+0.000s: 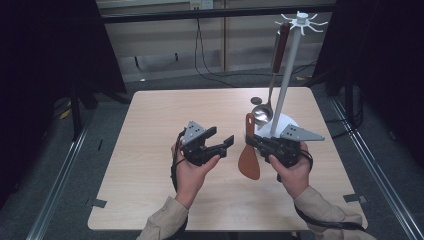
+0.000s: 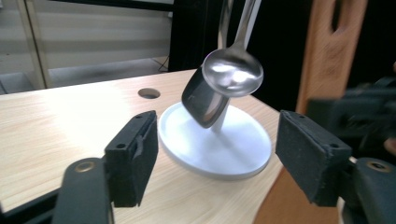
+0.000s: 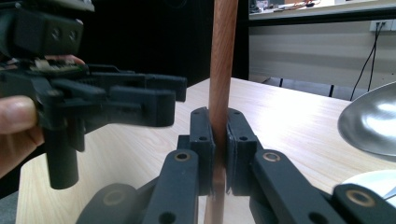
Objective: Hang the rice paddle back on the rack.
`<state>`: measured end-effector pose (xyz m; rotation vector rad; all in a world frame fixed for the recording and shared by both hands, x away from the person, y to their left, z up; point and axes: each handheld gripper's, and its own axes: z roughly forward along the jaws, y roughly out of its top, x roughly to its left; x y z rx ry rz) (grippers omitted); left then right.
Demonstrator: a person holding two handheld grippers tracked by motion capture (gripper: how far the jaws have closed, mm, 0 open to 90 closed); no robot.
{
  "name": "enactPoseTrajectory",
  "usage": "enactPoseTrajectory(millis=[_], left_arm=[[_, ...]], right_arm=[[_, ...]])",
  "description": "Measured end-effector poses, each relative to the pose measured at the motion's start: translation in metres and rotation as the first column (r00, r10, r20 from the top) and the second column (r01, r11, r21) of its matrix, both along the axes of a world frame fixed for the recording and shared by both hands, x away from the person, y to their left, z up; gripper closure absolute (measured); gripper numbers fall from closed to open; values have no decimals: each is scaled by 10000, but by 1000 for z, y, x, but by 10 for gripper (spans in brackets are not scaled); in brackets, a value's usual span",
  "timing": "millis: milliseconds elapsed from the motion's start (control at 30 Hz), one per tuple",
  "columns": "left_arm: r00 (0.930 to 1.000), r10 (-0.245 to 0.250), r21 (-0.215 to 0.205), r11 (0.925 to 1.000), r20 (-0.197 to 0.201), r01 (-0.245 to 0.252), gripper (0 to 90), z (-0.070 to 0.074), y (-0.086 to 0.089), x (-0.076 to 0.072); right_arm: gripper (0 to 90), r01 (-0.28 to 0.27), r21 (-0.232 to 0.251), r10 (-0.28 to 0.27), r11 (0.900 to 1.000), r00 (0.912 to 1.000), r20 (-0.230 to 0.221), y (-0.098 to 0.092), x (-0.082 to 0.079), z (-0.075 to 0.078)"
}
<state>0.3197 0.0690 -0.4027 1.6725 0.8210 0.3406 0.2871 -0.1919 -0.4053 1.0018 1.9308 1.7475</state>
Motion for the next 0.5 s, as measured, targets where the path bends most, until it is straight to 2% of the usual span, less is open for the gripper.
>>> enactPoseTrajectory(millis=[33, 67, 100, 200, 333, 367, 433, 500], left_arm=[[9998, 215, 37, 9998, 7, -215, 276, -1, -1, 0], [10000, 6, 79, 10000, -31, -5, 268, -2, 0, 2], [9999, 121, 57, 9999, -53, -120, 260, -3, 0, 3], [10000, 69, 344, 9994, -53, -67, 233, -7, 1, 6], [9996, 189, 322, 9993, -187, -183, 207, -10, 1, 7], [9997, 206, 435, 9989, -162, -199, 199, -11, 2, 8], [9995, 262, 303, 9992, -185, -257, 188, -12, 2, 9], [9994, 337, 392, 9987, -92, -333, 173, -13, 3, 10]], right_arm=[[837, 0, -26, 0, 10000, 10000, 58, -1, 0, 1], [838, -28, -37, 28, 10000, 10000, 68, -3, 0, 1], [837, -59, 3, 59, 10000, 9999, 104, -4, 0, 2], [837, -74, -21, 74, 10000, 9999, 123, -8, 0, 3], [837, -237, 49, 236, 9997, 9996, 138, -13, 0, 7], [837, -285, 31, 284, 9996, 9995, 157, -15, 0, 7], [837, -309, 46, 308, 9995, 9994, 175, -17, 0, 9], [837, -323, 43, 322, 9995, 9993, 206, -17, 0, 10]])
